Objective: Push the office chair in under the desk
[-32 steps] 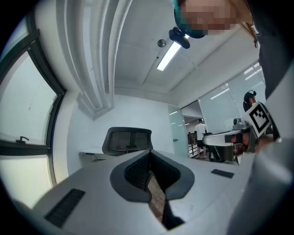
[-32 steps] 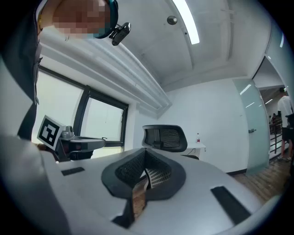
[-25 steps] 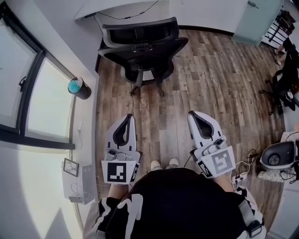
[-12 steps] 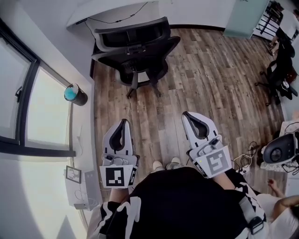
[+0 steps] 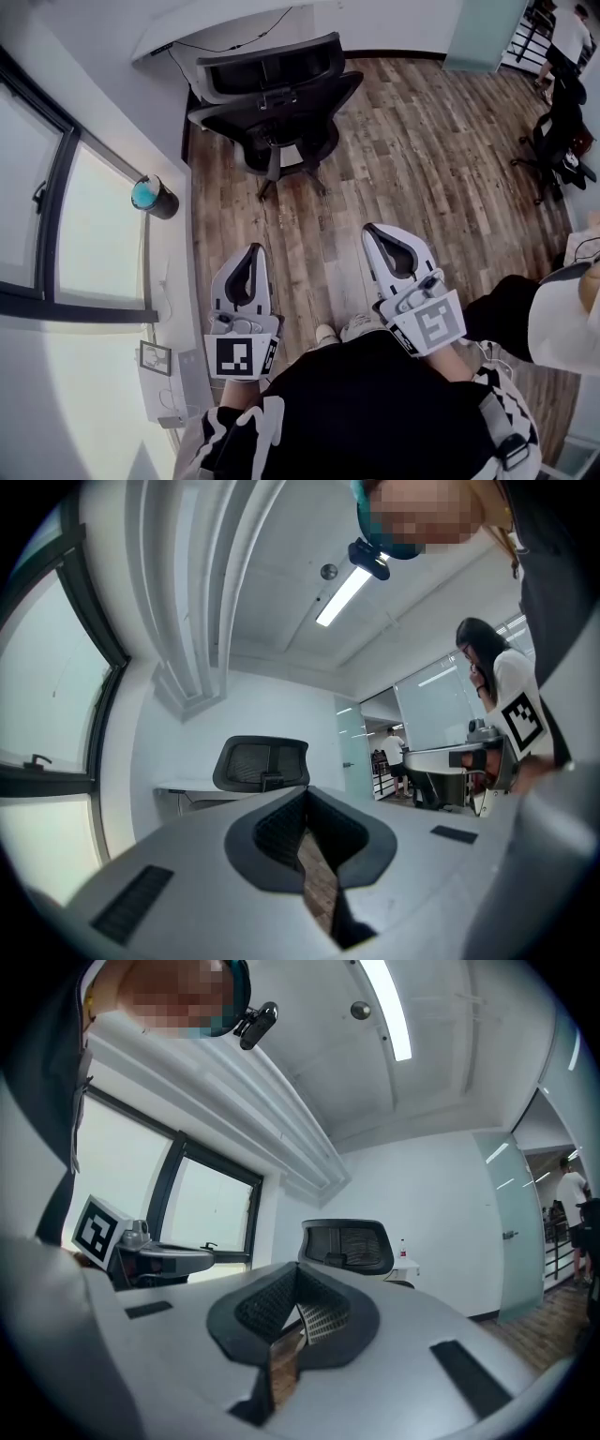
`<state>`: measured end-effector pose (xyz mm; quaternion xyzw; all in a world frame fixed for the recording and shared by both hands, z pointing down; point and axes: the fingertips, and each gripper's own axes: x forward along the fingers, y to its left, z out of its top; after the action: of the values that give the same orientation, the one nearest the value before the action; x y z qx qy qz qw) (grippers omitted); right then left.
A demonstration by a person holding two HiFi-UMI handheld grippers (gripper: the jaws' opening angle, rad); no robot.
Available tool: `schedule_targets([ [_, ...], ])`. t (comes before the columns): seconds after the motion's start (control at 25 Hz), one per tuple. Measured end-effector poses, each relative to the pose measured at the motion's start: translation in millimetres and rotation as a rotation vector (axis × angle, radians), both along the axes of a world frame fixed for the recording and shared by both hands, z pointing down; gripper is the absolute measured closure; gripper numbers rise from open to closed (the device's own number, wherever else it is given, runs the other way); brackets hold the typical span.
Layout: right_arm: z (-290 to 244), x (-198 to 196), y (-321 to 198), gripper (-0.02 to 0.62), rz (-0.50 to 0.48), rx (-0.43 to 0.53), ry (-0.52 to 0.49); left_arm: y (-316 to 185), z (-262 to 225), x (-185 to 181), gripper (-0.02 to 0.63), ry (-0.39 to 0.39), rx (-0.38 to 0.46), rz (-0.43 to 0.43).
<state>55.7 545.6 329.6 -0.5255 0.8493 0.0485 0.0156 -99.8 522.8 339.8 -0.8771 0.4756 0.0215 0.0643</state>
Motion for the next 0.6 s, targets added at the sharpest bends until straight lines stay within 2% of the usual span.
schedule_targets([
  [0.6, 14, -2, 6, 0.586, 0.050, -0.016, 0.011, -4, 7, -17, 0.597, 0.025, -0.017, -0.020],
])
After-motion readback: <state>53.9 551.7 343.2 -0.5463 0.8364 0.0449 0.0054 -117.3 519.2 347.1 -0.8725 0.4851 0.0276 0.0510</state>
